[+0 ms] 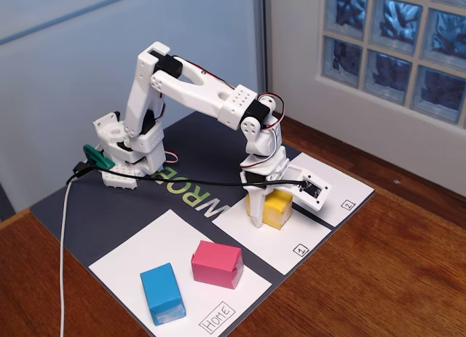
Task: Move box yellow to home
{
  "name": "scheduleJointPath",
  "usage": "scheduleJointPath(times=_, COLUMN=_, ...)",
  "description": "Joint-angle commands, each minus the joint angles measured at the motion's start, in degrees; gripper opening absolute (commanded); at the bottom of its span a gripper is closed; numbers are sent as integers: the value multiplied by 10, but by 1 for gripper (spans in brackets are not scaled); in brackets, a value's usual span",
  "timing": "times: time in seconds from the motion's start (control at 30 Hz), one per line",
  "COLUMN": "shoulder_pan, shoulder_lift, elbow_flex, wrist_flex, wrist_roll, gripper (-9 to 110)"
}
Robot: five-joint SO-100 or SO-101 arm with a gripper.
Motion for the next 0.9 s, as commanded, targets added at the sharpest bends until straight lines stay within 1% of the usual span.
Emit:
scheduleJointPath(times=0.0, shoulder_pan=5, shoulder_lift=8, elbow_flex=-4, wrist_flex=-6, wrist_roll=14, gripper=0)
scheduleJointPath(times=0.17, shoulder_pan=3, shoulder_lift=33, elbow_flex=-4, wrist_flex=1, wrist_roll=30, gripper=0)
scheduleJointPath(times=0.3, shoulder_pan=2, shoulder_lift=83, elbow_flex=-12, wrist_flex=24, wrist_roll=5, gripper=-1)
scheduleJointPath(times=0.53, shoulder_pan=6, shoulder_lift=223, elbow_flex=-55, wrist_flex=140, wrist_roll=-85, gripper=0)
scheduleJointPath(times=0.63, shoulder_pan=21, shoulder_lift=283, elbow_flex=-67, wrist_flex=195, wrist_roll=-105, gripper=0)
scheduleJointPath(times=0.73, shoulder_pan=53, shoulder_lift=339, elbow_flex=-63, wrist_flex=260, wrist_roll=-123, gripper=0)
scheduleJointPath(times=0.8, shoulder_pan=86, shoulder_lift=372, elbow_flex=-54, wrist_flex=308, wrist_roll=-139, gripper=0)
scheduleJointPath(times=0.87, shoulder_pan=131, shoulder_lift=403, elbow_flex=-31, wrist_flex=332, wrist_roll=-157, gripper=0)
